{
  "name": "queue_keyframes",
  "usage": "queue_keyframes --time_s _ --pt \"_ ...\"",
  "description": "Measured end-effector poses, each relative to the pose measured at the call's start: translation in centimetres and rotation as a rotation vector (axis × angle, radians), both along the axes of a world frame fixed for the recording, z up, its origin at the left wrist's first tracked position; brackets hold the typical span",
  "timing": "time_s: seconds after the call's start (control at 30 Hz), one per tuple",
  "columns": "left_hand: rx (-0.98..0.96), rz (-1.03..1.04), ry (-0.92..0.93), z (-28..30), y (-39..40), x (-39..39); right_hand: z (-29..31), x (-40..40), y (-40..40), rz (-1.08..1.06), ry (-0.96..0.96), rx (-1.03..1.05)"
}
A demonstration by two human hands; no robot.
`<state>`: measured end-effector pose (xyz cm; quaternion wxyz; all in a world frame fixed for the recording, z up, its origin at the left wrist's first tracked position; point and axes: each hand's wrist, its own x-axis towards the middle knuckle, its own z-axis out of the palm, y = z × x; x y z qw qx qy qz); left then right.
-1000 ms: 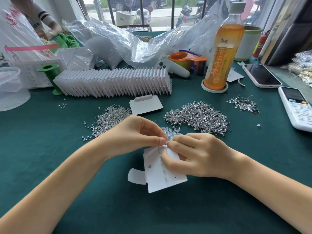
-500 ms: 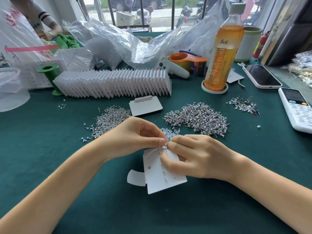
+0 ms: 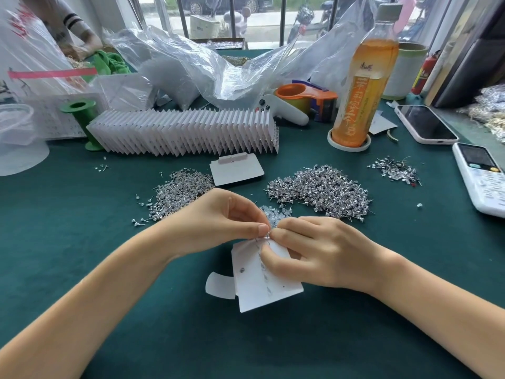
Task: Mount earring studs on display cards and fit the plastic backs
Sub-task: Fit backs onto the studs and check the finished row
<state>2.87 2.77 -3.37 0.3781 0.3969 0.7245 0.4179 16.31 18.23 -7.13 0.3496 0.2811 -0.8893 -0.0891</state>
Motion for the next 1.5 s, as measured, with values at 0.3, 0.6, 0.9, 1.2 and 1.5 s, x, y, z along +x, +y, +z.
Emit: queue_keyframes --time_s 0.3,0.6,0.9,1.2,1.5 --pt "0.012 -0.003 0.022 0.11 0.07 0.25 -0.13 -0.03 -0.10 0.007 0.045 -0.002" --pt "0.019 0.110 -0.022 -0.07 0.13 0.31 -0.14 -0.10 -0.06 -0.005 0.055 -0.025" --pt "0.028 0.106 -0.009 -0.11 0.16 0.43 -0.02 -0.11 -0.05 -0.016 0.052 -0.013" --pt "0.022 0.011 0.068 -0.26 0.01 0.34 -0.22 -0.03 -0.07 0.007 0.054 -0.019" --pt "0.047 -0.079 0.121 -0.34 -0.06 0.45 -0.46 -0.07 -0.01 0.006 0.061 -0.022"
